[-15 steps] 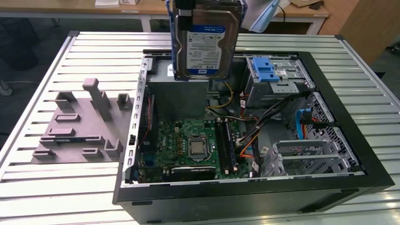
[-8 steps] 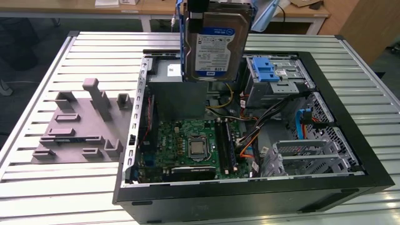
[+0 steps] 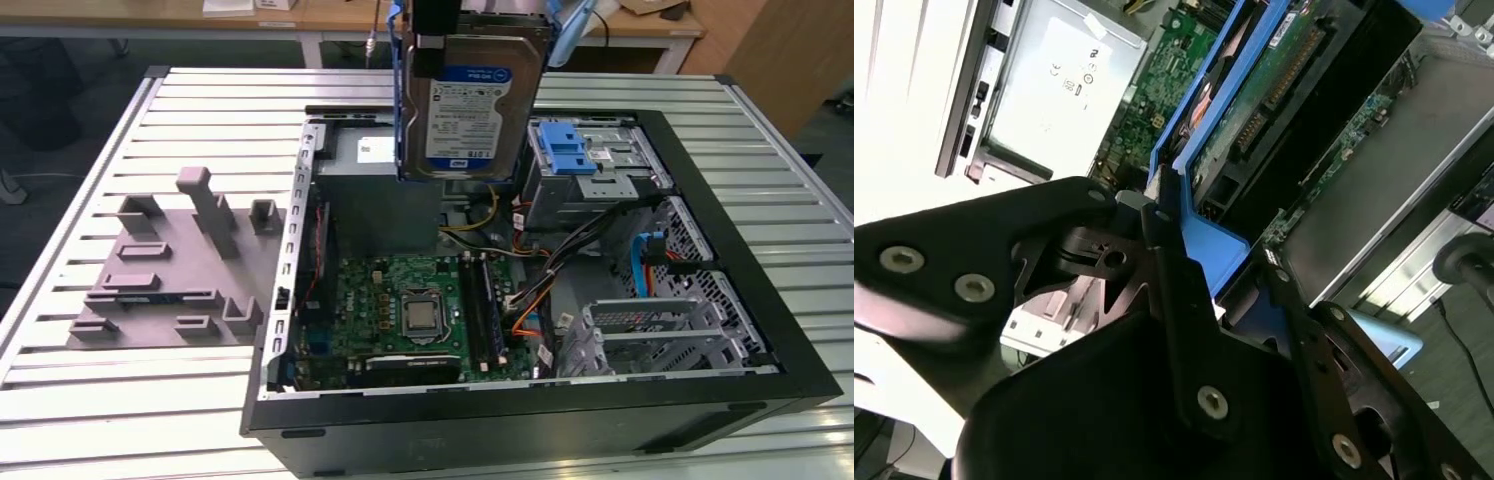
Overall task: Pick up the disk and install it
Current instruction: 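Pick up the disk, then insert the disk into the insertion slot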
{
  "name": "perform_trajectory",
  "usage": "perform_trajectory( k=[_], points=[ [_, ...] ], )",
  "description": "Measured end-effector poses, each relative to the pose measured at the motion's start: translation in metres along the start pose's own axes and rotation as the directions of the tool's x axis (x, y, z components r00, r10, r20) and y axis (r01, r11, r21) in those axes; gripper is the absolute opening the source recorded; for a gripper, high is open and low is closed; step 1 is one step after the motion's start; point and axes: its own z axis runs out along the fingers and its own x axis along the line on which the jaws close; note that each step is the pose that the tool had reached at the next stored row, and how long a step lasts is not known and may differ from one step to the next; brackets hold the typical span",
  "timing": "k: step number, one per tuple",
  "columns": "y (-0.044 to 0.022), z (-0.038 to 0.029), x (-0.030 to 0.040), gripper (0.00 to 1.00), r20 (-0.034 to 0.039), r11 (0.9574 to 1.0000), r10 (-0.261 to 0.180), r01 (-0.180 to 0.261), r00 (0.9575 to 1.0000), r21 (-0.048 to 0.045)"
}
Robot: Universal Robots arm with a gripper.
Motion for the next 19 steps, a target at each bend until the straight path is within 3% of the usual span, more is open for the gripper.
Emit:
perform_trajectory(
  k=[11,19],
  points=[
    [-0.0011,0.0,0.0005,0.36,0.0001,1.0,0.0,0.0,1.0,0.0],
    [-0.0014,0.0,0.0084,0.36,0.0,1.0,0.0,0.0,1.0,0.0]
  ],
)
